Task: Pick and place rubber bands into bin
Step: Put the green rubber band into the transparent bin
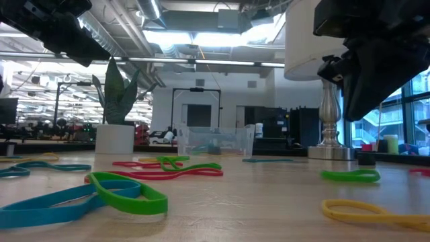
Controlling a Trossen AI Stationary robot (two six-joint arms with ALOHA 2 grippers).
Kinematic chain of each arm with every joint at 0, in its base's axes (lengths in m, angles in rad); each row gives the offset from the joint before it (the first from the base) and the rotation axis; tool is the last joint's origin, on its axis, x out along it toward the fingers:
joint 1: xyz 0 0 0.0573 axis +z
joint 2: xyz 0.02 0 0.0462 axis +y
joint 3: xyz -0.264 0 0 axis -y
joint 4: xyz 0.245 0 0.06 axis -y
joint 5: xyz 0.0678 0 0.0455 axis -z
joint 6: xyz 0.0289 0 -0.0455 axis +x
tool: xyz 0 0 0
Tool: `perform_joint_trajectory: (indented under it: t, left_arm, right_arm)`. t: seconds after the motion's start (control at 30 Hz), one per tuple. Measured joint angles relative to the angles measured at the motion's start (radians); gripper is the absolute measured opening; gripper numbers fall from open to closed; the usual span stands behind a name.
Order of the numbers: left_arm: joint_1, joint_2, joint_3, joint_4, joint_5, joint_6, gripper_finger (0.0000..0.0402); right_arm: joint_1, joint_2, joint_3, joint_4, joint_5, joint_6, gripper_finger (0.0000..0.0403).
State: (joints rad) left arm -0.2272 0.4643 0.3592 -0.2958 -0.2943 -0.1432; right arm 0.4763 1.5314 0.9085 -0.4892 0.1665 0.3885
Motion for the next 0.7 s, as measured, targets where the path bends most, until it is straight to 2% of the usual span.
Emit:
perform_joint_trajectory:
  t: [0.7]
  left_arm:
    - [0.000, 0.000, 0.000, 0.000, 0.000, 0.000, 0.0001]
  right_arm:
    - [0.000, 0.000, 0.000, -0.002, 0.000, 0.005, 0.0040]
